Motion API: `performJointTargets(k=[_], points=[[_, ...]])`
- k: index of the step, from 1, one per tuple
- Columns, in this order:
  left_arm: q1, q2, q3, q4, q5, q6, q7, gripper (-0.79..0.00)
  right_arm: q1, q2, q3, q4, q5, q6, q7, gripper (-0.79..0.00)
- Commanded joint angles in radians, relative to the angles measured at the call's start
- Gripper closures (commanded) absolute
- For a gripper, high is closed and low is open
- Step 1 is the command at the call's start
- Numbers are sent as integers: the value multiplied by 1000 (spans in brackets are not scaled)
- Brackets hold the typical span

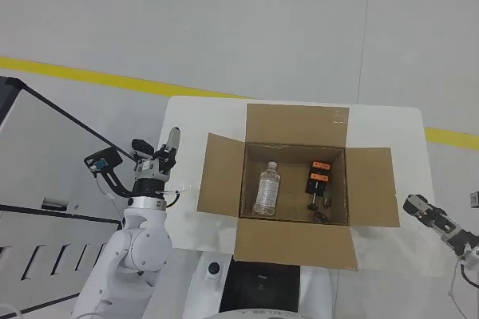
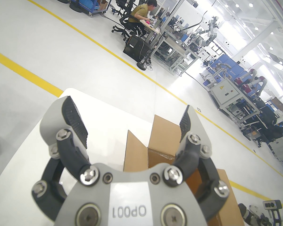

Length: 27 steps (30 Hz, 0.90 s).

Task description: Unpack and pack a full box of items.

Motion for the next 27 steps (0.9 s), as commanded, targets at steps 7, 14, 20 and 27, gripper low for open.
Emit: performJointTargets(k=[7,14,20,27], points=[[0,0,0,0,0,0,0,-785,-127,-22,83,-174,-411,73,-425,-785],[0,0,0,0,0,0,0,-785,-234,-79,-163,-292,-1020,321,-1007,-785],[0,0,0,0,0,0,0,-785,-225,-97,-270,-245,-1167,451,-1153,-785],[0,0,0,0,0,0,0,-785,-219,-97,-275,-239,-1163,448,-1149,-785]])
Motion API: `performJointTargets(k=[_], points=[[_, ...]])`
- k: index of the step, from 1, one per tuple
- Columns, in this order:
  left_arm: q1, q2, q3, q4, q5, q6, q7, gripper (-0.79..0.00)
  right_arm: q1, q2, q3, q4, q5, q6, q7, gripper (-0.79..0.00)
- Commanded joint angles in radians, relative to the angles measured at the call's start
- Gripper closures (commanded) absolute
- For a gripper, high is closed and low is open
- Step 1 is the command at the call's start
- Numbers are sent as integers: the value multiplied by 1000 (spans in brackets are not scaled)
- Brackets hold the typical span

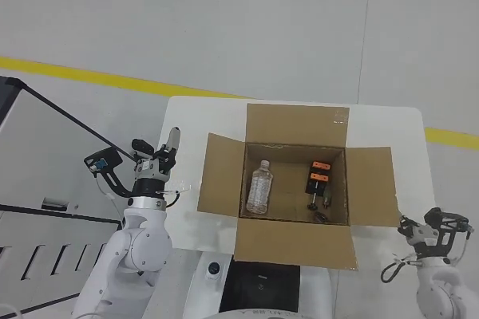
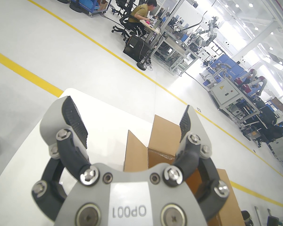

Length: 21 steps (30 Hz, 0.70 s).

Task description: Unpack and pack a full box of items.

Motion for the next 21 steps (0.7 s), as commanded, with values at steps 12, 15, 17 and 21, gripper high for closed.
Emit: performJointTargets(k=[12,15,17,21], points=[[0,0,0,0,0,0,0,-785,297,-24,-171,423,58,-98,-123,-785],[0,0,0,0,0,0,0,-785,342,-30,-204,490,17,-82,-177,-785],[0,0,0,0,0,0,0,-785,360,-34,-224,518,-16,-56,-218,-785],[0,0,0,0,0,0,0,-785,378,-42,-256,542,-64,-13,-277,-785]])
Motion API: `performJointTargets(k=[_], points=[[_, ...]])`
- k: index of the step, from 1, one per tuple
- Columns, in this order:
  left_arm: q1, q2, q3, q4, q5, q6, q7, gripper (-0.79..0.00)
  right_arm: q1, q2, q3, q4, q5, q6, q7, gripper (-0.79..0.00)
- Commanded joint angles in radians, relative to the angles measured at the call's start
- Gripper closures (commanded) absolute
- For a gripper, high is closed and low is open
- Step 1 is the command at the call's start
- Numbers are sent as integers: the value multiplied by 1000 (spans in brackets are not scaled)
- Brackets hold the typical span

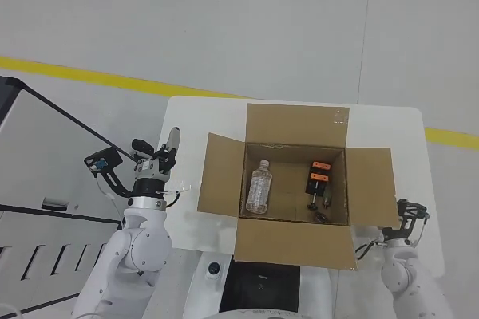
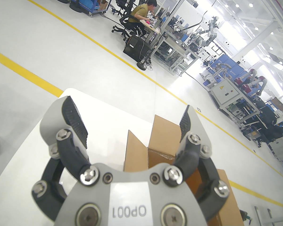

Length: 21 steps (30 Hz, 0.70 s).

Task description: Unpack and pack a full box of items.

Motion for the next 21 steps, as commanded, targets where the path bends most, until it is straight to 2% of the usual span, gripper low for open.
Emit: performJointTargets(k=[1,5,8,18,21], points=[[0,0,0,0,0,0,0,-785,7,-3,-12,5,-19,22,-23,-785],[0,0,0,0,0,0,0,-785,20,-9,-34,10,-58,75,-58,-785],[0,0,0,0,0,0,0,-785,35,-13,-43,17,-82,111,-78,-668],[0,0,0,0,0,0,0,-785,100,-24,-79,63,-126,175,-78,-625],[0,0,0,0,0,0,0,-785,118,-28,-88,84,-132,184,-72,-585]])
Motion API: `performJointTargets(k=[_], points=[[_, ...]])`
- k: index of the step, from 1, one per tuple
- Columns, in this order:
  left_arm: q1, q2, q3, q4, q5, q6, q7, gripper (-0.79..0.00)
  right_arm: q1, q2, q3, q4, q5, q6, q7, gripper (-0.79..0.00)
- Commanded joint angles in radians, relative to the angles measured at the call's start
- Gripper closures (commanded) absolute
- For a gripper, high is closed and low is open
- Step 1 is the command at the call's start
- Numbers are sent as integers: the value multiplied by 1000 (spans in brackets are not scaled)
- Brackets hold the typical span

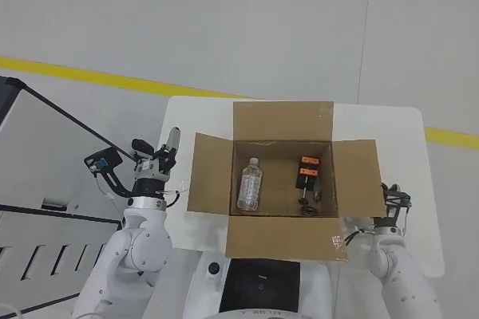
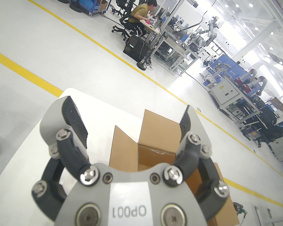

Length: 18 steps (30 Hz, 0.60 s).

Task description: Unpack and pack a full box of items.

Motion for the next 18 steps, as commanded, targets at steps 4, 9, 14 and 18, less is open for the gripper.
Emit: performJointTargets(k=[4,9,14,18], points=[[0,0,0,0,0,0,0,-785,22,-5,-10,30,3,10,8,-363],[0,0,0,0,0,0,0,-785,21,-8,-9,41,8,9,-11,0],[0,0,0,0,0,0,0,-785,-2,-8,11,21,30,6,-39,0],[0,0,0,0,0,0,0,-785,-35,-2,53,-25,60,-11,-46,0]])
